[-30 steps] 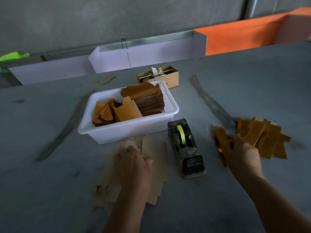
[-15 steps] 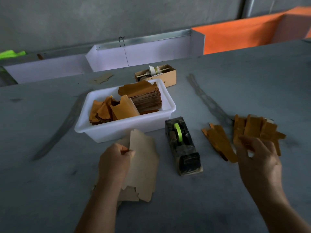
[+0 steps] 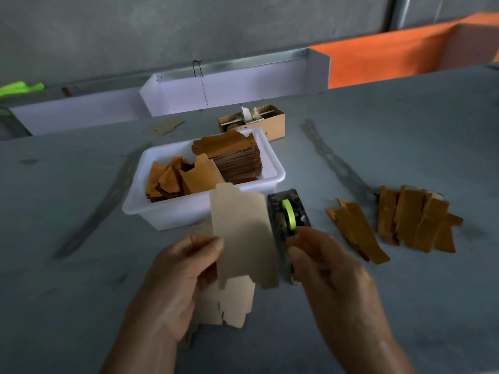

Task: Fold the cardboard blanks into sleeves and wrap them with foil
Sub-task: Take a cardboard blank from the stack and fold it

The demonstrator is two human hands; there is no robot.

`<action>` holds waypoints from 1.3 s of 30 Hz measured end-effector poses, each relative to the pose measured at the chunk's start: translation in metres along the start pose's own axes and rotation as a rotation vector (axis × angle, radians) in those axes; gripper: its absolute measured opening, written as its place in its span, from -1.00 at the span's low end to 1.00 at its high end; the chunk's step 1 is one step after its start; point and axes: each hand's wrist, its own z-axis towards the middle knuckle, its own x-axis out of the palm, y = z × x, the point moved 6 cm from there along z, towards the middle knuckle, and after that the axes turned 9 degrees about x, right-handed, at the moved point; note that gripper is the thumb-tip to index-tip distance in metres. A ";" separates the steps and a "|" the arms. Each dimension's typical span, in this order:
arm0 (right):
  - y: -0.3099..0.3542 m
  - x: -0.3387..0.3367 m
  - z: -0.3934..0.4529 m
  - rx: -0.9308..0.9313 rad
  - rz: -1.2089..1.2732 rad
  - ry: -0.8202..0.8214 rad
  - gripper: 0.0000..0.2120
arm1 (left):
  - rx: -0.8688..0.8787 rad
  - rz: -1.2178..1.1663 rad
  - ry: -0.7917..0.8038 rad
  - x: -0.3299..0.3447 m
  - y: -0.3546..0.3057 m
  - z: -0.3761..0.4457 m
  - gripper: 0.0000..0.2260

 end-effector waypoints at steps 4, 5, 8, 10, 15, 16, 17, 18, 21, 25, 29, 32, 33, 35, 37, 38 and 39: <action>-0.010 0.021 0.008 0.215 0.133 0.133 -0.68 | -0.052 -0.243 0.101 0.012 0.004 -0.009 -0.89; -0.013 0.023 0.009 0.274 0.202 0.141 -0.72 | -0.053 -0.267 0.122 0.014 0.005 -0.009 -0.88; -0.021 0.026 0.009 0.391 0.408 0.192 -0.86 | -0.069 -0.274 0.169 0.015 0.009 -0.011 -0.84; -0.023 0.026 0.008 0.365 0.410 0.225 -0.92 | -0.053 -0.195 0.196 0.019 0.010 -0.013 -0.69; -0.024 0.026 0.003 0.321 0.374 0.262 -0.95 | 0.034 0.111 0.038 0.030 0.009 -0.019 -0.57; -0.024 0.025 0.003 0.314 0.347 0.252 -0.93 | 0.048 0.124 0.016 0.033 0.009 -0.020 -0.66; -0.025 0.024 0.003 0.296 0.302 0.239 -0.91 | 0.053 0.127 -0.001 0.036 0.009 -0.021 -0.72; -0.024 0.022 0.003 0.258 0.229 0.212 -0.89 | 0.052 0.129 -0.024 0.038 0.010 -0.021 -0.76; -0.016 0.013 0.000 0.059 -0.064 0.061 -0.82 | 0.060 0.126 -0.082 0.041 0.012 -0.023 -0.86; 0.001 0.020 -0.017 -0.202 -0.226 -0.039 -0.59 | 0.107 0.225 -0.064 0.045 0.016 -0.023 -0.91; 0.008 0.030 -0.026 -0.384 -0.269 0.025 -0.39 | 0.037 0.176 0.057 0.056 0.021 -0.027 -0.85; 0.007 0.028 -0.022 -0.316 -0.127 0.120 -0.34 | -0.010 0.066 0.149 0.058 0.017 -0.030 -0.80; 0.005 0.029 -0.020 -0.280 -0.106 0.160 -0.35 | -0.004 0.053 0.179 0.057 0.016 -0.031 -0.78; 0.000 0.030 -0.016 -0.219 -0.079 0.232 -0.36 | 0.077 0.145 0.205 0.054 0.013 -0.030 -0.81; -0.003 0.026 -0.012 -0.101 -0.033 0.262 -0.42 | 0.136 0.211 0.208 0.049 0.011 -0.029 -0.83; -0.007 0.021 -0.009 -0.030 -0.001 0.232 -0.50 | 0.138 0.203 0.225 0.047 0.010 -0.030 -0.83; -0.010 0.013 -0.005 0.020 0.022 0.162 -0.60 | 0.122 0.188 0.255 0.047 0.011 -0.030 -0.83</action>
